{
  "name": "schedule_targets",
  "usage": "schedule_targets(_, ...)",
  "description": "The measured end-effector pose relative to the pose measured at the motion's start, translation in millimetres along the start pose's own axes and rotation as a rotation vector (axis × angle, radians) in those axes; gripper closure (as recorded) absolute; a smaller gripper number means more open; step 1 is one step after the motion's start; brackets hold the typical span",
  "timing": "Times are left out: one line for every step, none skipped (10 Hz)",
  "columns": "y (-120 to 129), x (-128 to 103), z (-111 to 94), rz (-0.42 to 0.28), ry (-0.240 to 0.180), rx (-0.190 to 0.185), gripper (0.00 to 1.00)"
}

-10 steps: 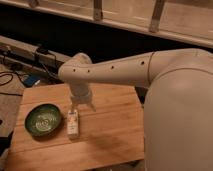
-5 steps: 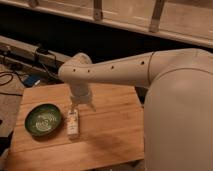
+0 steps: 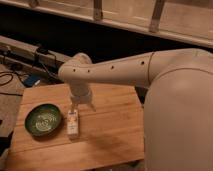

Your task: Place the bottle in the ceramic bowl

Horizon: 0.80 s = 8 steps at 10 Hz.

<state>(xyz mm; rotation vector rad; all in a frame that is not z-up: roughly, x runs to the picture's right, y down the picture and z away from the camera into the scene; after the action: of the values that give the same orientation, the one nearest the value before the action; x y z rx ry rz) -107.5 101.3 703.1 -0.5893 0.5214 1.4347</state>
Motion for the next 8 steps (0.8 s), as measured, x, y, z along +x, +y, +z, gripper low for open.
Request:
schedule_targets(0.0,0.0,0.0,0.0,0.0,0.0,0.35)
schedule_targets(0.0,0.0,0.0,0.0,0.0,0.0,0.35)
schedule_targets(0.0,0.0,0.0,0.0,0.0,0.0,0.35)
schedule_targets(0.0,0.0,0.0,0.0,0.0,0.0,0.35)
schedule_targets(0.0,0.0,0.0,0.0,0.0,0.0,0.35)
schedule_targets(0.0,0.0,0.0,0.0,0.0,0.0,0.35)
schedule_targets(0.1,-0.4,-0.3,-0.001,-0.001,0.001,0.35)
schedule_targets(-0.5,-2.1,-2.4,-0.003,-0.007,0.007,0.35)
